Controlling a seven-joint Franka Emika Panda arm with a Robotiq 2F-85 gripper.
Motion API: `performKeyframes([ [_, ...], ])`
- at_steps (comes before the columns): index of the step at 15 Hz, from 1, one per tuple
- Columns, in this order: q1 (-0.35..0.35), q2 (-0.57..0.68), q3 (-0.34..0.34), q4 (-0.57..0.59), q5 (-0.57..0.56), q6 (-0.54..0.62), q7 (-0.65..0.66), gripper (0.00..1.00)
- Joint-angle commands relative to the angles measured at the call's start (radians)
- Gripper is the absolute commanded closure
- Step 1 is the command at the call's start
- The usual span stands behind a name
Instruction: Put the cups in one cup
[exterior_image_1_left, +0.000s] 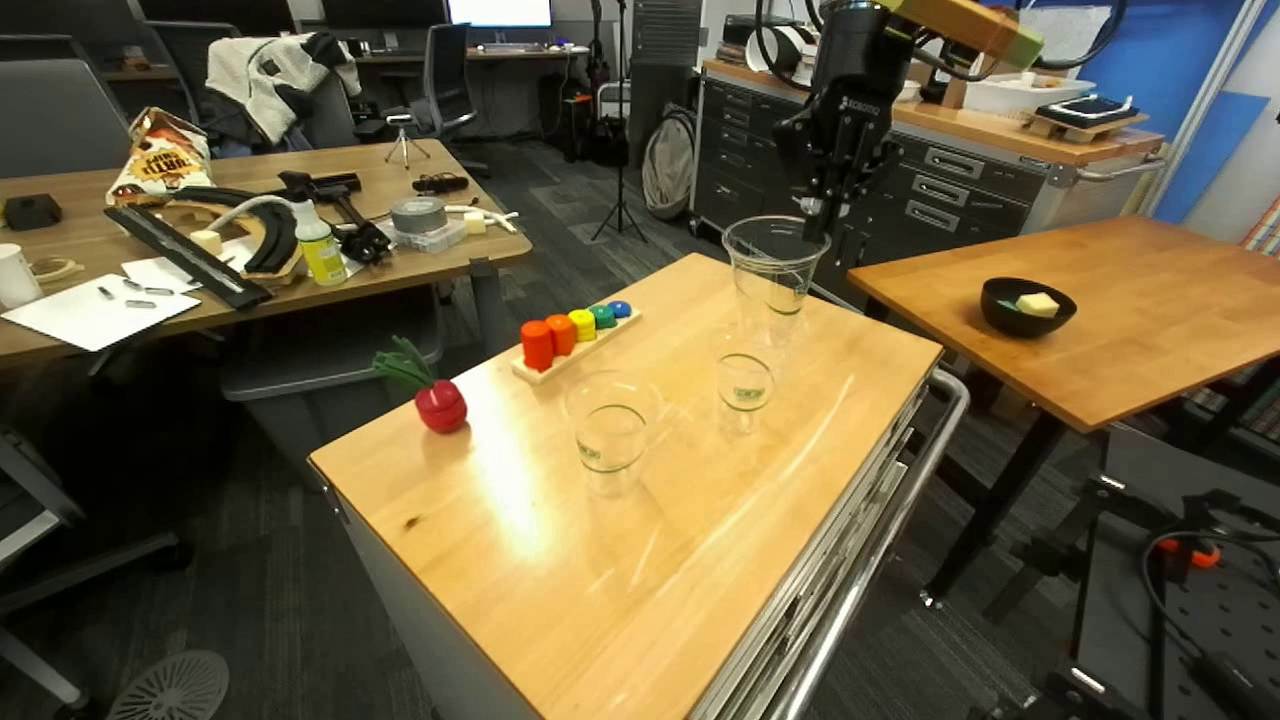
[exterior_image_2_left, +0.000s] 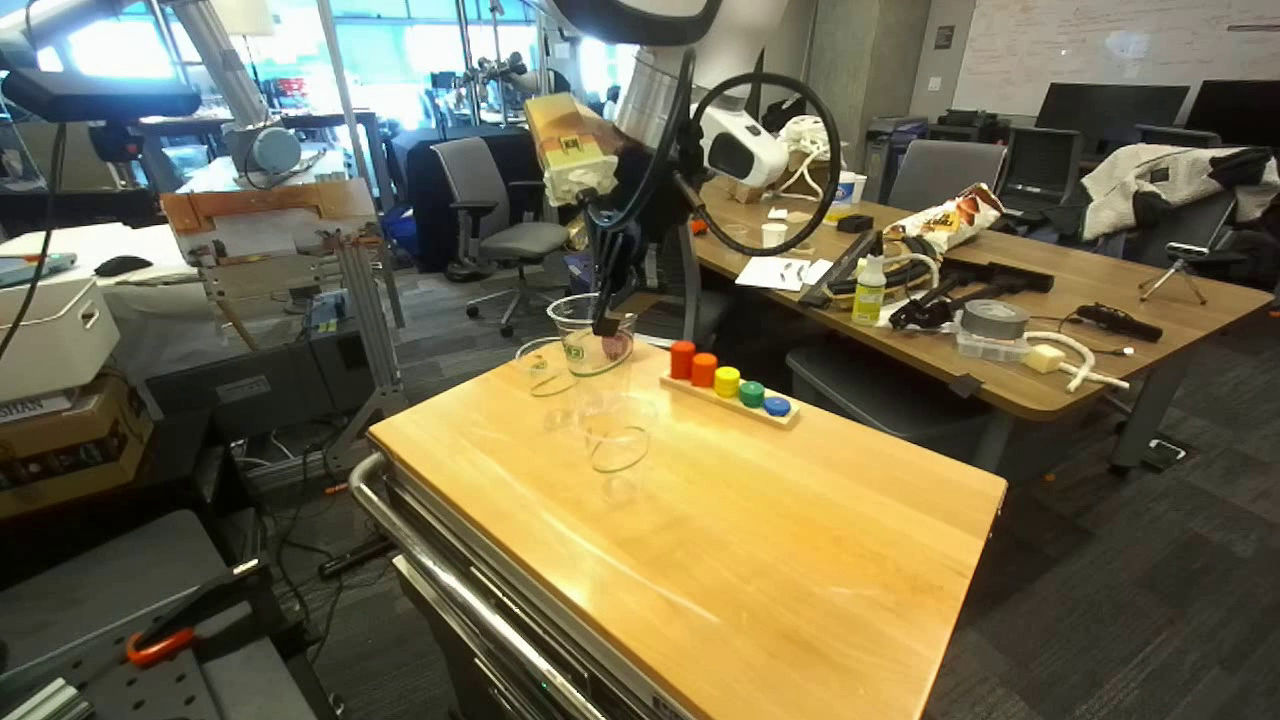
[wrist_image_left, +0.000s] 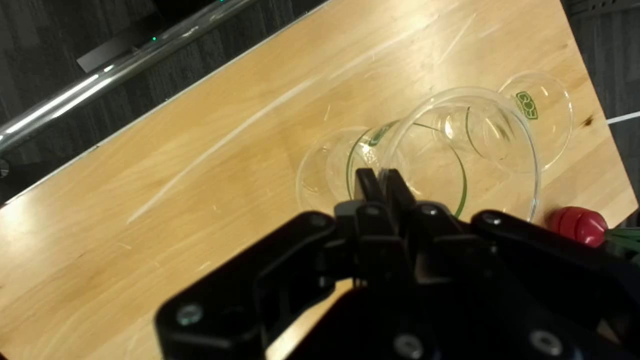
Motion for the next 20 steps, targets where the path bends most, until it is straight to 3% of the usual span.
performKeyframes([
  [1,0.007,0.015,0.007,-0.013,0.019,0.083,-0.018,0.98],
  [11,0.004,0.119,0.019,0.004,0.018,0.188,-0.026,0.98],
  [12,0.003,0.122,0.017,0.006,0.013,0.193,-0.024,0.68],
  [14,0.000,0.121,0.015,0.005,0.011,0.199,-0.020,0.63],
  [20,0.005,0.081,0.011,-0.001,-0.006,0.198,-0.005,0.16],
])
